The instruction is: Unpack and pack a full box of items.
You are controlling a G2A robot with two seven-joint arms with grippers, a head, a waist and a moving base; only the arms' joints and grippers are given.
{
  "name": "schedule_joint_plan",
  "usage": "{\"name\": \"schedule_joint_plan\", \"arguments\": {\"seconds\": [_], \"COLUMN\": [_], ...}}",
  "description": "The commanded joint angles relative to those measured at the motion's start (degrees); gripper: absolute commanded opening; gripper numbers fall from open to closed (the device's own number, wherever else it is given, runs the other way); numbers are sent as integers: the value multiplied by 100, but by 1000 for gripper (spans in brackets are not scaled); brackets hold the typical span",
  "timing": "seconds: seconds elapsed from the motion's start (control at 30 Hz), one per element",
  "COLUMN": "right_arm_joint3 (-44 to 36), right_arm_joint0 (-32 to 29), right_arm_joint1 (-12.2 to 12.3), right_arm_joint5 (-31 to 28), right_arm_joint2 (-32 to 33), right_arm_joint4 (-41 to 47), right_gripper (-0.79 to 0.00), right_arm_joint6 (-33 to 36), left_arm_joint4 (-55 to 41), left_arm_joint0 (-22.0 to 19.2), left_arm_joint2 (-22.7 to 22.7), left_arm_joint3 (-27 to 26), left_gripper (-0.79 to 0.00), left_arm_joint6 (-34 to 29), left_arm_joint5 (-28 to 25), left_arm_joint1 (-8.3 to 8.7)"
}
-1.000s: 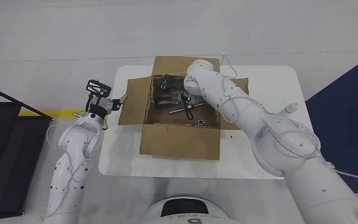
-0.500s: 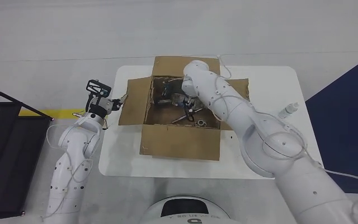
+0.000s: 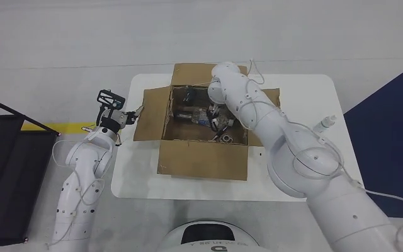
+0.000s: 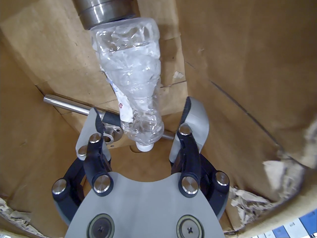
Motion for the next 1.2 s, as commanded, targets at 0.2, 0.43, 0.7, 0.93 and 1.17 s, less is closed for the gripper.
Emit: {"name": "schedule_joint_plan", "arguments": {"seconds": [0.2, 0.43, 0.7, 0.93, 1.17], "right_arm_joint3": [344, 549, 806, 914, 968], "right_arm_joint0": [-25, -113, -146, -122, -11], "right_arm_joint1": [-107, -192, -229, -173, -65], "right_arm_joint5": [-103, -220, -298, -577, -835], "right_arm_joint2": [61, 92, 167, 264, 435], "right_arm_joint4": [103, 156, 232, 310, 517], "right_gripper": [-62, -172, -785, -785, -785], "right_arm_joint6": [6, 0, -164, -518, -919], "left_arm_joint4": [0, 0, 0, 0, 0], "left_arm_joint0": [0, 0, 0, 0, 0], "left_arm_joint2": [0, 0, 0, 0, 0], "left_arm_joint3": [0, 0, 0, 0, 0], "left_gripper": [0, 0, 0, 0, 0], "left_arm_joint6": [0, 0, 0, 0, 0], "left_arm_joint5": [0, 0, 0, 0, 0], "left_arm_joint1": [0, 0, 0, 0, 0]}}
